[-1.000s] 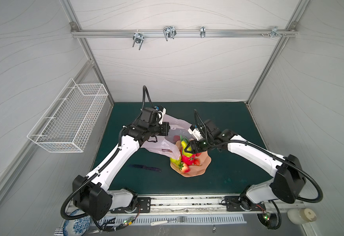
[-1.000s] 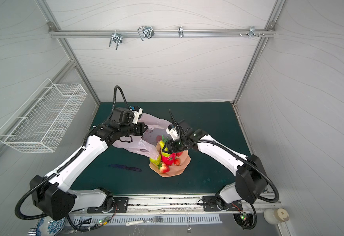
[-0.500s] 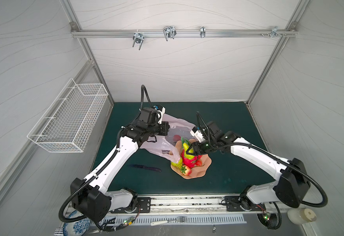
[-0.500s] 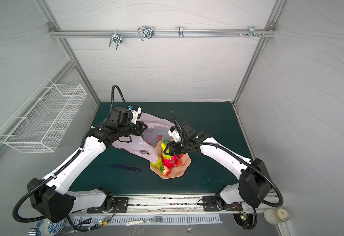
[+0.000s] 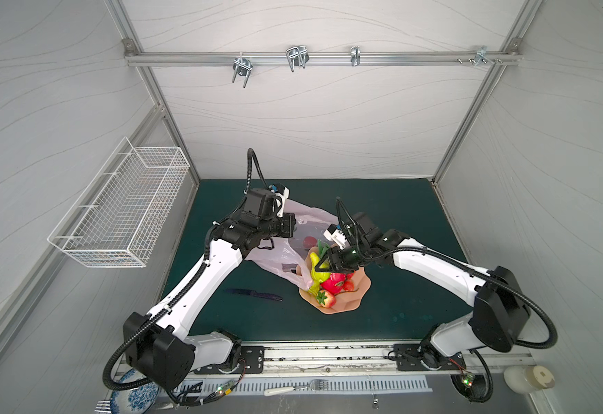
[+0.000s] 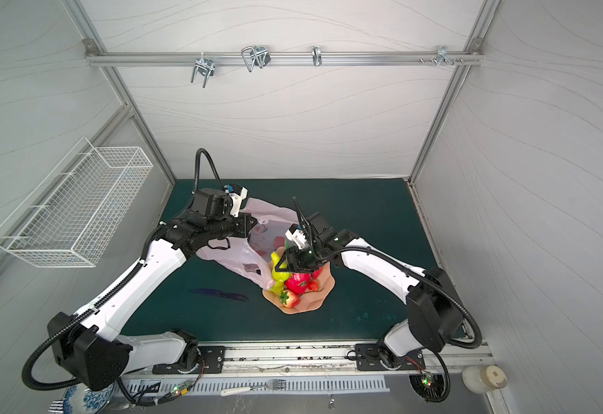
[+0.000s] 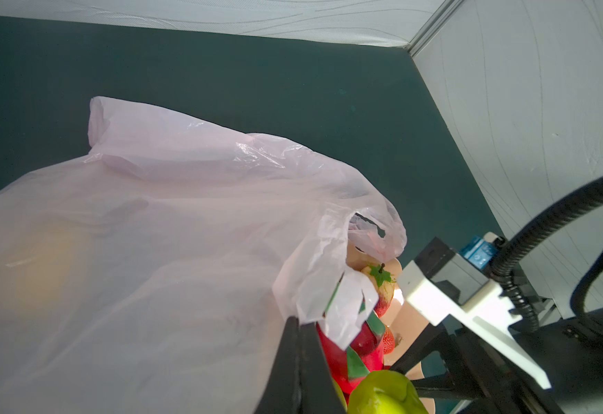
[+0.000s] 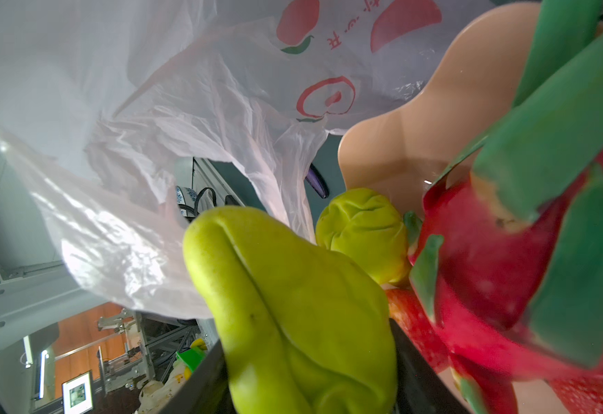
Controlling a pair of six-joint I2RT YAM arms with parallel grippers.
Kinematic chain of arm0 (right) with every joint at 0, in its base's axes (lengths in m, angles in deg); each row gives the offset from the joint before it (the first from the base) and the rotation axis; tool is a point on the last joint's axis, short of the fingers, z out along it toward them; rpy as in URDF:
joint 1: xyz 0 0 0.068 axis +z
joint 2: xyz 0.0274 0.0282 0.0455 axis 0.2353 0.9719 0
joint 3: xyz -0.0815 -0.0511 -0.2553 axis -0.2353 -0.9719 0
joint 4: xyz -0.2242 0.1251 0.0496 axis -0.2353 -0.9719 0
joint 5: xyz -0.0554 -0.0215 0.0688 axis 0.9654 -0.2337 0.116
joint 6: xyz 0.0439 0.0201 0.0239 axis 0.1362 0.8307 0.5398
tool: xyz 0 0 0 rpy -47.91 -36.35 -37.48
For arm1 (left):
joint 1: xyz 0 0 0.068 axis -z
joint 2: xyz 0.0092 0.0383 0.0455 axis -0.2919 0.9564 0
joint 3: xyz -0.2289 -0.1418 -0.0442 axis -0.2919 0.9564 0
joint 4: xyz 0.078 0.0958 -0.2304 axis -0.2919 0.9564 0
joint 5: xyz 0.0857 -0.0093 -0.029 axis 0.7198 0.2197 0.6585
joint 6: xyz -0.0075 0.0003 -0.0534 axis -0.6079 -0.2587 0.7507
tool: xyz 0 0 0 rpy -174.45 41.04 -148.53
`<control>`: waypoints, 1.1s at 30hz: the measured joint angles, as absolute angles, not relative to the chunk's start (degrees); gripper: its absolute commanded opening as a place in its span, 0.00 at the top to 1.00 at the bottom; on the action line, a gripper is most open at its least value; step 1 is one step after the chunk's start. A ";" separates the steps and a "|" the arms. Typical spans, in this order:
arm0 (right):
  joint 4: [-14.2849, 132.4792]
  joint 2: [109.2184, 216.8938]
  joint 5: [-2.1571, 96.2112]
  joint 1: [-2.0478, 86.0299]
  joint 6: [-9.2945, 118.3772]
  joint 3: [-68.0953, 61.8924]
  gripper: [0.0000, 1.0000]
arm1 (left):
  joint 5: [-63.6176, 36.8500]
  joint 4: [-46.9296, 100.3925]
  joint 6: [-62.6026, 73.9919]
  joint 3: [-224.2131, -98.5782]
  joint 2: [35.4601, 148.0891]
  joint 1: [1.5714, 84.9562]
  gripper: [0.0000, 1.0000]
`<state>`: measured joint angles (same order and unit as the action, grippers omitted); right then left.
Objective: Place the fruits into the plastic bag
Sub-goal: 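Carry the green pear with the right gripper into the bag mouth, then open the right gripper to drop the pear inside the bag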
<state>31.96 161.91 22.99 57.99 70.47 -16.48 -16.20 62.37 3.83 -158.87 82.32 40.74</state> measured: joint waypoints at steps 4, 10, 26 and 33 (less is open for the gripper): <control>32.42 165.03 22.01 58.16 71.43 -14.47 0.80 | -15.30 62.44 2.74 -160.00 82.34 40.63 1.00; 32.75 169.51 21.20 58.16 72.22 -10.47 0.80 | -15.19 62.35 1.32 -161.82 82.38 40.61 1.00; 37.45 183.06 20.76 56.63 82.05 2.12 0.79 | -14.89 62.33 -0.87 -161.82 82.78 40.20 1.00; 39.81 188.55 21.97 56.85 89.29 5.93 0.76 | -14.91 61.76 -1.74 -160.40 83.76 39.98 1.00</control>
